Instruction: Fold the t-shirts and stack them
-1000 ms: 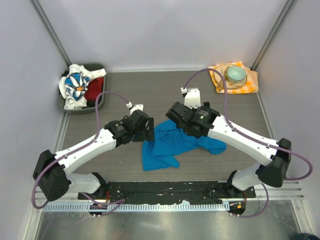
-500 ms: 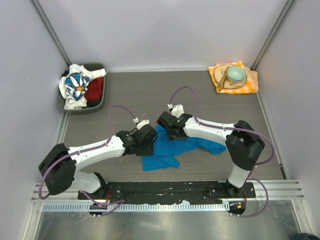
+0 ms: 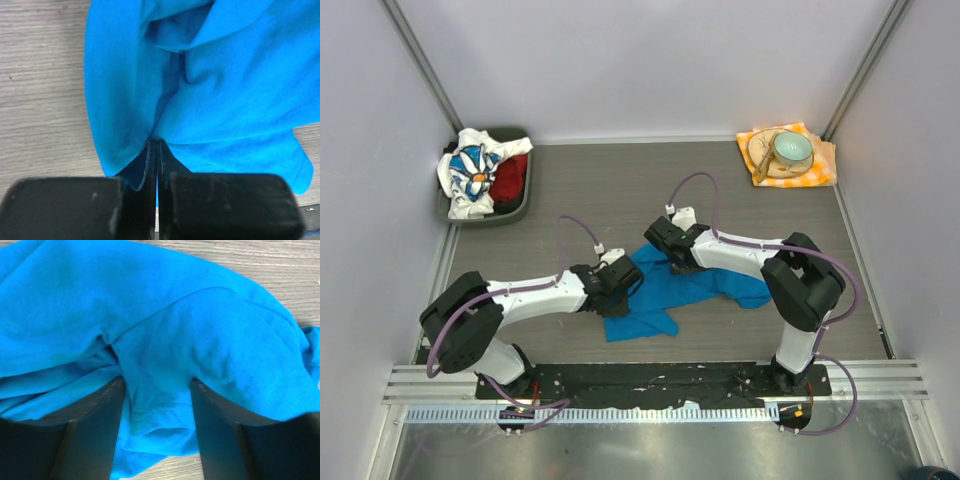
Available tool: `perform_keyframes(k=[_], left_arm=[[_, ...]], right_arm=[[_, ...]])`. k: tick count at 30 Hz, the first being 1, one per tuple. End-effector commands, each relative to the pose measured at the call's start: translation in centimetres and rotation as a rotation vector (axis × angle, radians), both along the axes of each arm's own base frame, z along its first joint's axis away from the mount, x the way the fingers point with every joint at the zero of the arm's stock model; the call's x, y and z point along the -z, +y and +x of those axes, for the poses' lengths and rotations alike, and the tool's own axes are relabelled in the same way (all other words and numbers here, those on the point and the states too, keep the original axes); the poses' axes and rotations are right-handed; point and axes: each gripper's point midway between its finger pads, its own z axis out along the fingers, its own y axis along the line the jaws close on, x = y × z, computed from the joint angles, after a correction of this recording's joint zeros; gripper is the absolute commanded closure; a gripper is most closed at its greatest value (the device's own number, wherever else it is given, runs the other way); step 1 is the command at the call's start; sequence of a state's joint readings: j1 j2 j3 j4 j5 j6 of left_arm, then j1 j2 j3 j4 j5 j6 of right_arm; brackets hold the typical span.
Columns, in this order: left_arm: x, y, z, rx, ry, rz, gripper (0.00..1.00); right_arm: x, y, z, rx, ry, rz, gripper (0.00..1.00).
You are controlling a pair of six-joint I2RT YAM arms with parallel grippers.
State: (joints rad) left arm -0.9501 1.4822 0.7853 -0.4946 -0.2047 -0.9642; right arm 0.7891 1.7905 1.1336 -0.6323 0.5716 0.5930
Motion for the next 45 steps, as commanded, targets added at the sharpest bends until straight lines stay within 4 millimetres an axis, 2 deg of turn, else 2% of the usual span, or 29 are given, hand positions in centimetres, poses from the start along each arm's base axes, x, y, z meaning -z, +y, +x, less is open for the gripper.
perform_keyframes(k=[1, 3, 4, 5, 8, 10, 13, 14, 15, 17, 18, 20, 21, 23, 24, 25, 27, 28, 31, 33, 35, 38, 40, 41, 43, 44, 45], left_arm=[[0.7, -0.4, 0.3, -0.01, -0.009, -0.004, 1.0], [0.7, -0.4, 0.3, -0.01, -0.012, -0.003, 1.0], [0.6, -0.4, 0.4, -0.011, -0.015, -0.003, 1.0], [0.6, -0.3, 0.5, -0.012, -0.02, 0.001, 1.0], [0.4, 0.1, 0.6, -0.008, -0.032, 0.018, 1.0], [-0.6, 0.2, 0.9, 0.006, -0.055, 0.027, 1.0], [-3.6, 1.1, 2.1, 0.01, -0.13, 0.064, 1.0], [-5.1, 0.8, 2.8, 0.005, -0.166, 0.055, 1.0], [-5.8, 1.7, 3.0, 0.0, -0.183, 0.089, 1.0], [-7.9, 1.8, 3.5, -0.001, -0.213, 0.077, 1.0], [-8.2, 2.1, 3.4, -0.001, -0.209, 0.079, 0.96], [-8.7, 1.8, 3.2, 0.006, -0.21, 0.047, 0.86], [-8.6, 1.4, 2.8, 0.013, -0.192, 0.029, 0.68], [-7.7, 0.8, 2.4, 0.023, -0.164, 0.008, 0.49], [-7.1, 0.5, 2.2, 0.027, -0.145, 0.0, 0.34], [-6.6, -0.2, 1.8, 0.041, -0.114, -0.03, 0.29], [-4.3, -0.5, 1.0, 0.047, -0.062, -0.024, 0.23], [-3.8, -1.3, 0.9, 0.053, -0.052, -0.057, 0.23], [-1.1, -1.3, 0.1, 0.061, -0.001, -0.028, 0.21], [-0.1, -1.5, 0.0, 0.064, 0.016, -0.017, 0.22], [0.1, -1.9, 0.1, 0.067, 0.014, -0.023, 0.24], [0.4, -2.2, 0.3, 0.067, 0.015, -0.015, 0.33], [0.5, -2.3, 0.5, 0.068, 0.017, -0.01, 0.47], [0.5, -2.3, 0.5, 0.067, 0.015, -0.01, 0.58], [0.7, -2.2, 0.6, 0.065, 0.013, 0.002, 0.7], [0.7, -2.2, 0.6, 0.067, 0.012, 0.005, 0.83], [0.8, -1.9, 0.7, 0.064, 0.011, 0.018, 0.91]], right_arm=[[-0.5, 0.2, 0.7, 0.0, -0.038, 0.008, 0.6], [-0.9, 0.0, 0.8, 0.002, -0.049, 0.003, 0.77], [-0.9, -0.1, 0.8, 0.002, -0.048, -0.002, 0.91], [-1.0, -0.2, 0.8, 0.003, -0.051, -0.005, 0.99], [-1.9, -0.6, 0.9, 0.011, -0.067, -0.02, 0.99], [-3.7, -0.9, 1.2, 0.019, -0.102, -0.02, 0.99], [-7.0, -1.3, 1.8, 0.023, -0.167, -0.022, 0.99], [-8.7, -1.3, 2.0, 0.026, -0.202, -0.005, 0.99], [-10.4, -1.3, 2.3, 0.03, -0.23, 0.007, 0.99], [-12.7, -1.7, 2.6, 0.03, -0.274, 0.019, 0.99], [-13.7, -1.7, 2.9, 0.035, -0.29, 0.027, 0.99], [-14.3, -1.9, 3.0, 0.032, -0.299, 0.025, 0.99], [-14.4, -1.9, 3.1, 0.033, -0.296, 0.022, 0.99], [-14.4, -1.8, 3.1, 0.036, -0.294, 0.028, 0.99], [-14.1, -1.7, 3.1, 0.035, -0.285, 0.029, 0.99], [-14.0, -1.6, 3.1, 0.034, -0.281, 0.032, 0.99], [-13.6, -1.6, 2.9, 0.034, -0.272, 0.034, 0.99], [-13.5, -1.6, 2.9, 0.034, -0.269, 0.032, 0.99], [-13.4, -1.8, 2.8, 0.035, -0.269, 0.028, 0.99], [-13.4, -1.8, 2.7, 0.035, -0.268, 0.027, 0.99], [-13.4, -1.9, 2.7, 0.035, -0.271, 0.025, 0.99], [-13.2, -2.0, 2.6, 0.036, -0.267, 0.025, 0.99], [-13.0, -2.0, 2.5, 0.035, -0.261, 0.02, 0.99], [-12.8, -2.0, 2.5, 0.035, -0.258, 0.02, 0.99], [-12.6, -2.0, 2.5, 0.035, -0.255, 0.02, 0.99], [-12.5, -2.0, 2.4, 0.035, -0.254, 0.019, 0.99], [-12.5, -2.0, 2.4, 0.035, -0.254, 0.019, 0.99]])
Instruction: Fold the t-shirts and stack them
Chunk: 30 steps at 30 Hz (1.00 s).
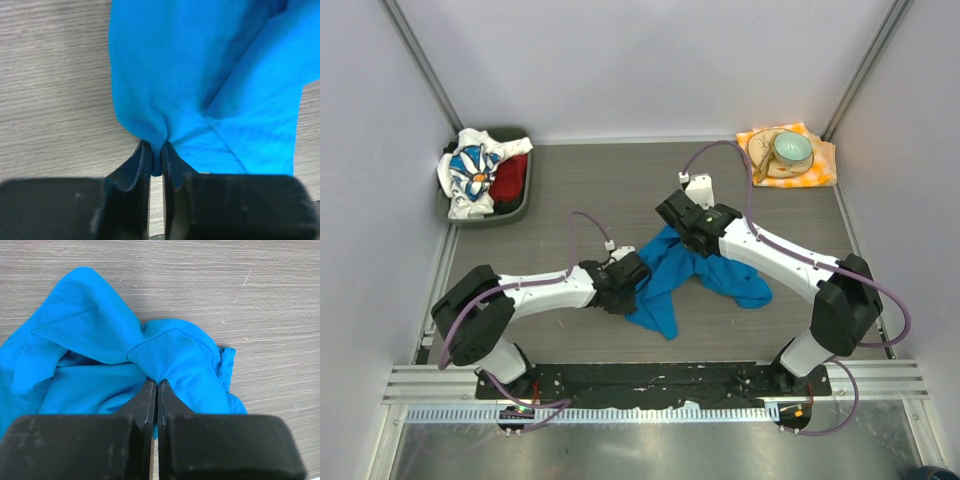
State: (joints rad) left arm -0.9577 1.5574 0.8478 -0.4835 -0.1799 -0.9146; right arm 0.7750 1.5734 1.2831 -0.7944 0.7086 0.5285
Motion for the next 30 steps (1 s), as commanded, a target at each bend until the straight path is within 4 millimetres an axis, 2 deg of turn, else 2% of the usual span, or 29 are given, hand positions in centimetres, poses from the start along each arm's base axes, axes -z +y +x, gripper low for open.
perform_keyframes(k=[1, 4, 7, 9, 11, 12, 13, 14, 15, 16, 17, 18, 19, 22, 23, 24, 25, 26, 27, 28, 29, 30], left_arm=[[0.6, -0.1, 0.3, 0.0, -0.003, 0.021, 1.0], [0.0, 0.6, 0.6, 0.002, -0.021, 0.062, 1.0], [-4.4, 1.4, 2.0, -0.007, -0.126, 0.073, 1.0], [-10.4, 1.3, 3.6, -0.007, -0.247, 0.024, 1.0], [-14.4, 3.2, 4.4, -0.016, -0.326, 0.06, 1.0], [-19.1, 3.4, 5.0, -0.042, -0.408, -0.012, 1.0], [-21.4, 4.6, 5.7, -0.078, -0.467, -0.007, 1.0], [-22.9, 6.0, 5.4, -0.083, -0.483, 0.01, 1.0], [-26.6, 7.1, 5.6, -0.116, -0.55, -0.04, 1.0], [-28.0, 8.0, 5.4, -0.129, -0.578, -0.051, 1.0], [-29.0, 9.1, 5.2, -0.143, -0.602, -0.038, 1.0], [-31.1, 10.1, 4.8, -0.166, -0.642, -0.072, 1.0], [-31.7, 10.7, 4.6, -0.175, -0.657, -0.072, 1.0], [-31.7, 12.2, 4.5, -0.206, -0.679, -0.038, 1.0], [-31.2, 12.3, 4.5, -0.208, -0.671, -0.026, 1.0], [-29.7, 12.4, 4.5, -0.206, -0.647, 0.002, 1.0], [-28.7, 12.3, 4.5, -0.22, -0.629, 0.007, 0.95], [-27.5, 12.2, 4.5, -0.223, -0.606, 0.02, 0.88], [-25.0, 11.8, 4.4, -0.211, -0.562, 0.039, 0.76], [-23.5, 11.4, 4.3, -0.225, -0.533, 0.035, 0.39], [-22.2, 11.2, 4.2, -0.228, -0.504, 0.041, 0.24], [-19.8, 11.3, 3.9, -0.227, -0.456, 0.071, 0.1]], right_arm=[[-0.6, -0.3, 0.3, 0.018, -0.032, 0.009, 0.99], [-0.9, -0.3, 0.3, 0.018, -0.039, 0.009, 0.99], [-2.2, -0.6, 0.3, 0.024, -0.07, 0.019, 0.99], [-4.2, -1.1, 0.3, 0.031, -0.113, 0.029, 0.99], [-6.9, -1.8, 0.3, 0.043, -0.156, 0.027, 0.99], [-8.9, -2.2, 0.1, 0.048, -0.194, 0.054, 0.99], [-10.6, -2.5, -0.1, 0.049, -0.219, 0.069, 0.99], [-12.0, -2.9, -0.4, 0.052, -0.244, 0.085, 0.99], [-13.1, -3.3, -0.6, 0.048, -0.26, 0.091, 0.99], [-15.0, -4.0, -1.3, 0.048, -0.29, 0.114, 0.99], [-15.8, -4.4, -1.6, 0.051, -0.305, 0.122, 0.99], [-16.6, -4.8, -1.9, 0.051, -0.317, 0.123, 0.99], [-17.6, -5.4, -2.5, 0.051, -0.334, 0.136, 0.99], [-17.9, -5.9, -3.2, 0.037, -0.322, 0.13, 0.99], [-17.5, -5.9, -3.3, 0.035, -0.31, 0.122, 0.99], [-16.9, -6.0, -3.4, 0.032, -0.297, 0.11, 0.99], [-15.1, -6.0, -3.6, 0.025, -0.256, 0.083, 0.99], [-13.8, -5.9, -3.7, 0.023, -0.225, 0.065, 0.93], [-12.5, -5.9, -3.8, 0.023, -0.197, 0.047, 0.78], [-10.0, -6.2, -4.2, 0.035, -0.147, 0.013, 0.47], [-8.7, -6.3, -4.2, 0.046, -0.119, -0.008, 0.31], [-7.8, -6.4, -4.4, 0.057, -0.101, -0.019, 0.2]])
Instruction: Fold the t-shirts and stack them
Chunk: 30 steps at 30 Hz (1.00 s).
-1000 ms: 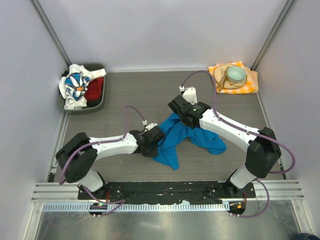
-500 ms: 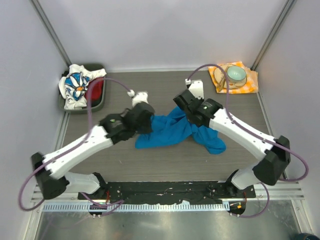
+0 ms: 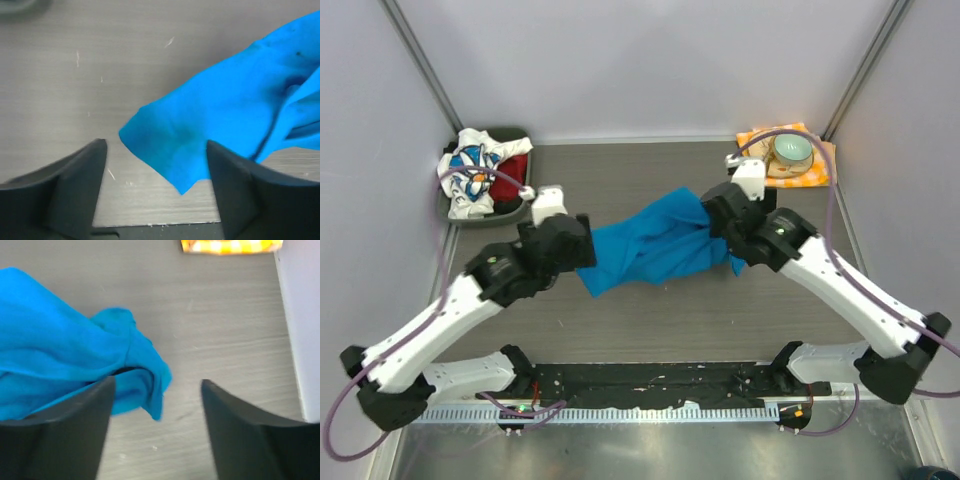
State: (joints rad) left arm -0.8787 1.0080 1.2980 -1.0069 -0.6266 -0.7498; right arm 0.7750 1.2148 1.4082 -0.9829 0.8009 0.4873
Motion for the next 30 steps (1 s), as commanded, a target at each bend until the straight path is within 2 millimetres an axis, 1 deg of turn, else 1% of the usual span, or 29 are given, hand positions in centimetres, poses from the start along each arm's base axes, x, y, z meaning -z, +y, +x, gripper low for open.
perform_keyframes(k=[1, 2, 4, 5, 7, 9, 11, 12, 13, 14, 15, 16, 17, 18, 19, 20, 21, 22, 23, 25, 26, 27, 28, 30], left_arm=[[8.0, -0.1, -0.4, -0.052, 0.176, 0.091, 0.0], [9.1, -0.3, -0.3, -0.064, 0.204, 0.107, 0.0], [9.5, -0.2, -0.2, -0.074, 0.217, 0.126, 0.0], [9.3, -0.2, -0.1, -0.074, 0.215, 0.129, 0.0], [7.9, -0.7, 0.5, -0.067, 0.18, 0.105, 0.0], [6.7, -1.2, 0.8, -0.046, 0.157, 0.081, 0.0], [6.3, -2.6, 0.8, -0.003, 0.165, 0.036, 0.0], [6.8, -3.2, 0.8, 0.022, 0.181, 0.029, 0.0], [7.2, -4.1, 0.6, 0.054, 0.202, 0.01, 0.03], [7.7, -5.2, 0.2, 0.094, 0.23, -0.021, 0.05], [9.0, -5.6, -0.2, 0.095, 0.262, -0.017, 0.06], [9.8, -5.8, -0.5, 0.095, 0.281, -0.012, 0.08], [11.4, -5.8, -1.2, 0.1, 0.314, 0.009, 0.09], [12.4, -5.9, -1.7, 0.085, 0.34, 0.001, 0.12], [13.4, -5.8, -2.2, 0.08, 0.364, 0.007, 0.17], [15.2, -5.5, -3.3, 0.081, 0.402, 0.036, 0.19], [16.0, -5.6, -3.9, 0.079, 0.416, 0.027, 0.22], [16.8, -5.7, -4.5, 0.06, 0.434, 0.012, 0.28], [18.4, -5.3, -5.6, 0.059, 0.461, 0.03, 0.31], [19.5, -5.6, -6.4, 0.058, 0.481, 0.017, 0.4], [20.2, -5.5, -7.2, 0.055, 0.494, 0.018, 0.42], [20.5, -5.5, -7.5, 0.053, 0.495, 0.022, 0.43], [20.6, -5.5, -7.6, 0.049, 0.49, 0.023, 0.48], [21.1, -5.6, -8.1, 0.052, 0.492, 0.029, 0.5]], right_arm=[[7.2, -1.0, -1.0, 0.041, 0.18, -0.149, 0.09], [7.6, -0.8, -1.1, 0.041, 0.19, -0.139, 0.08], [7.6, -0.9, -1.1, 0.044, 0.189, -0.134, 0.05], [7.3, -1.0, -1.1, 0.044, 0.181, -0.132, 0.05], [6.1, -1.0, -1.1, 0.039, 0.154, -0.114, 0.05], [5.4, -1.0, -0.9, 0.038, 0.136, -0.107, 0.05], [4.9, -0.9, -0.8, 0.034, 0.125, -0.098, 0.05], [5.0, -0.9, -0.7, 0.036, 0.125, -0.104, 0.05], [5.2, -0.8, -0.6, 0.034, 0.128, -0.107, 0.05], [5.2, -0.7, -0.6, 0.034, 0.129, -0.109, 0.05], [5.4, -0.6, -0.5, 0.034, 0.132, -0.108, 0.05], [5.7, -0.5, -0.5, 0.034, 0.138, -0.108, 0.05], [5.8, -0.4, -0.5, 0.029, 0.141, -0.106, 0.06], [5.9, -0.3, -0.4, 0.028, 0.142, -0.101, 0.06], [6.1, -0.2, -0.5, 0.025, 0.146, -0.1, 0.06], [6.2, -0.3, -0.6, 0.024, 0.148, -0.1, 0.06], [6.3, -0.3, -0.6, 0.024, 0.147, -0.097, 0.06], [6.4, -0.3, -0.6, 0.023, 0.149, -0.098, 0.06], [6.5, -0.3, -0.7, 0.023, 0.149, -0.096, 0.06], [6.7, -0.1, -0.7, 0.019, 0.151, -0.089, 0.07], [6.9, 0.0, -0.7, 0.015, 0.156, -0.087, 0.07], [7.0, 0.1, -0.6, 0.015, 0.157, -0.085, 0.07], [7.2, 0.1, -0.6, 0.013, 0.162, -0.086, 0.07], [7.4, 0.2, -0.6, 0.01, 0.168, -0.088, 0.07]])
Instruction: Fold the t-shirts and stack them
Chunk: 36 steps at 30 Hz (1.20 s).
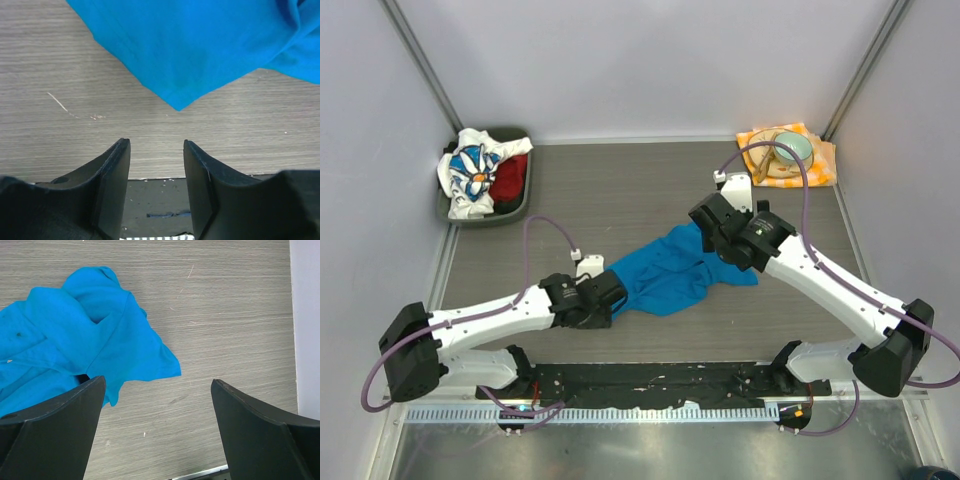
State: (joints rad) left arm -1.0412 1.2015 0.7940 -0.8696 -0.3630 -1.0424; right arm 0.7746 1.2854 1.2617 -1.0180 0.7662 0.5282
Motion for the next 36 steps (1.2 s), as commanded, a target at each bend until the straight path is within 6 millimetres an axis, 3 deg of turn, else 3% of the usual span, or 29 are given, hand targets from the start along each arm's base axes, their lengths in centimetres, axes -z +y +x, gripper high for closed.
perform_keyframes(k=[1, 8, 18, 32, 36], left_arm=[[-0.3, -1.9, 0.1, -0.054, -0.036, -0.09, 0.5], [1.1, -3.5, 0.0, 0.002, -0.055, -0.05, 0.48], [2.5, -3.1, 1.7, 0.046, -0.111, 0.088, 0.29], [3.6, -4.7, 2.6, 0.084, -0.118, 0.108, 0.3], [3.7, -5.5, 2.9, 0.093, -0.123, 0.094, 0.37]], right_arm=[[0.0, 0.5, 0.5, 0.009, -0.024, 0.038, 0.08], [0.5, 0.7, 0.4, 0.001, -0.014, 0.041, 0.08], [1.2, 0.4, 0.2, 0.0, -0.007, 0.03, 0.08], [1.6, 0.3, 0.1, -0.001, -0.005, 0.023, 0.08], [1.8, 0.2, 0.0, 0.0, -0.005, 0.021, 0.08]])
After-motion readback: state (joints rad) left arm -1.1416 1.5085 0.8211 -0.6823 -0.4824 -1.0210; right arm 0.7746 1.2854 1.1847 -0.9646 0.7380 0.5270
